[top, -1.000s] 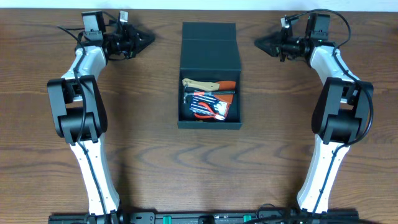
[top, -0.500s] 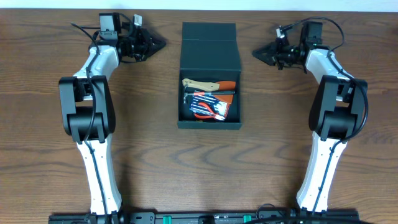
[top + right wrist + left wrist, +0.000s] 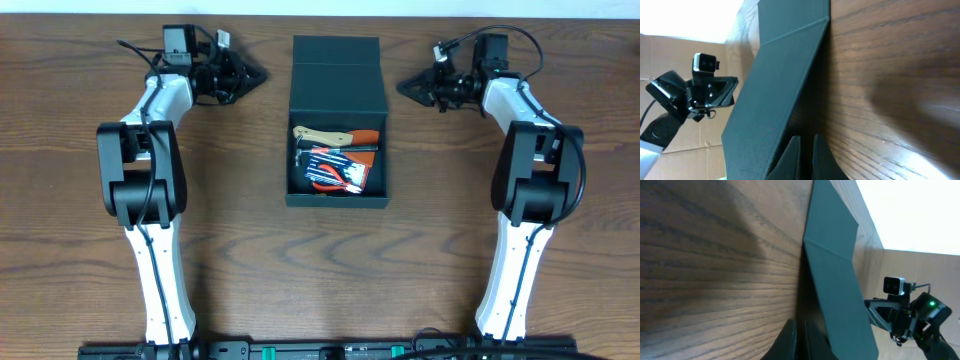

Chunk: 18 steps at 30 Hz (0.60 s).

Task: Pack container

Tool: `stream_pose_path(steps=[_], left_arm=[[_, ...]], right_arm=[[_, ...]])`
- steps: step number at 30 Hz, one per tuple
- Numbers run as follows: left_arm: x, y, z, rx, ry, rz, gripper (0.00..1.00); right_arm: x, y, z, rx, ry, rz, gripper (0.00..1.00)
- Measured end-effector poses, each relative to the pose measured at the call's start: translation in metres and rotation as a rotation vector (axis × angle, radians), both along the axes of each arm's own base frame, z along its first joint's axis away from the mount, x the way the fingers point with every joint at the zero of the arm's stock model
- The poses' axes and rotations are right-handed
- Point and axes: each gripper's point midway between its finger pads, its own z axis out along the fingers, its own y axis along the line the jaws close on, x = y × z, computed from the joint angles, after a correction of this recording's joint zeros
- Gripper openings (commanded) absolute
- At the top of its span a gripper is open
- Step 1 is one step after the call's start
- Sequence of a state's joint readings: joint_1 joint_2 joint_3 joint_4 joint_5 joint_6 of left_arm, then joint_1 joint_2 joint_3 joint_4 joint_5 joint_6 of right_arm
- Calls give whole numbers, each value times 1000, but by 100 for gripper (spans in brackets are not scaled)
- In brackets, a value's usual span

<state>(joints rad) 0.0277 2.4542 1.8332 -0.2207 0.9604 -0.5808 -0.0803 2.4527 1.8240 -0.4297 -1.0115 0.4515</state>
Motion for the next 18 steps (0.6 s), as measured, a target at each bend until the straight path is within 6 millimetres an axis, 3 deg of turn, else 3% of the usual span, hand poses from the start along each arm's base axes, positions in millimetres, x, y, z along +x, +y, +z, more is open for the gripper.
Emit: stream_pose_path(steps=[18], left_arm=[[-13,-33,-35,5,60,-59,6]], right_arm=[[-3,19,-3,-18,-2,32,1]])
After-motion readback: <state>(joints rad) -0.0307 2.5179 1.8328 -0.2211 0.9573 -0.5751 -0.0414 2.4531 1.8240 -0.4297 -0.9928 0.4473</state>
